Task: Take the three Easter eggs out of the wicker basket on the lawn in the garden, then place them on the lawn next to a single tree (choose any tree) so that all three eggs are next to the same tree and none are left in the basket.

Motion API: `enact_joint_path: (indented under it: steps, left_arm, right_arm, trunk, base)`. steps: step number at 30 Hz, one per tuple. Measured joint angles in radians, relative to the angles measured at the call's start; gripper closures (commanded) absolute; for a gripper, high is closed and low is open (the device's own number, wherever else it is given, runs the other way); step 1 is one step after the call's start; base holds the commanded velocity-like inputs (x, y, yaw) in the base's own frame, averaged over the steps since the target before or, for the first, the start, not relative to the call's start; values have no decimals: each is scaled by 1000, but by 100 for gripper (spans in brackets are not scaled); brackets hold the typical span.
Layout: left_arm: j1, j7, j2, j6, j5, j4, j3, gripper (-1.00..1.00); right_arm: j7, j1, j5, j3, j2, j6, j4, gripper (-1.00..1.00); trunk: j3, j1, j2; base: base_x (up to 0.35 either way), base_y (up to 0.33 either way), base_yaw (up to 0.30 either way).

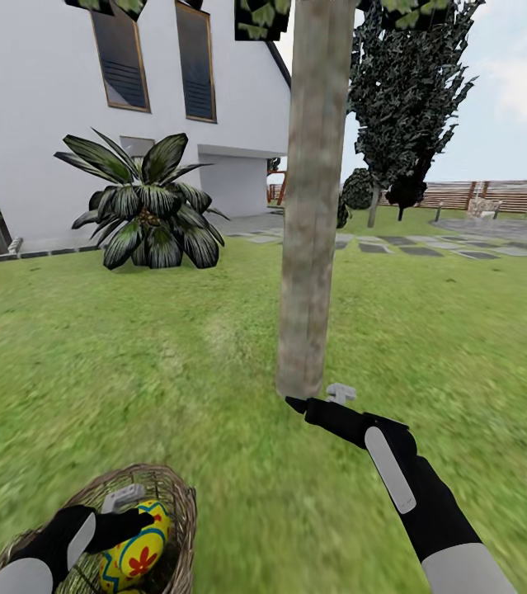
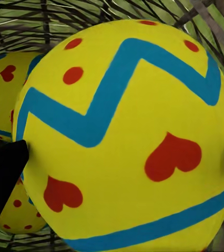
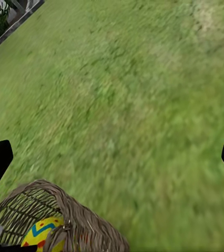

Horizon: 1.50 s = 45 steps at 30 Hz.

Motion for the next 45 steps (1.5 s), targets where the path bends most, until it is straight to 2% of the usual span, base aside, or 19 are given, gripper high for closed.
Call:
enact_joint_path:
  steps: [25,45]
  left_arm:
    - [0,-1,5,0,4,-10,0,100]
    - [0,0,9,42,1,-1,2,100]
  right_arm:
    - [0,0,0,0,0,0,0,-100]
    - [0,0,0,0,0,0,0,-100]
  trunk:
    - [0,0,0]
    - [63,-76,140]
  base:
    - [-34,65,0]
    - [-29,1,0]
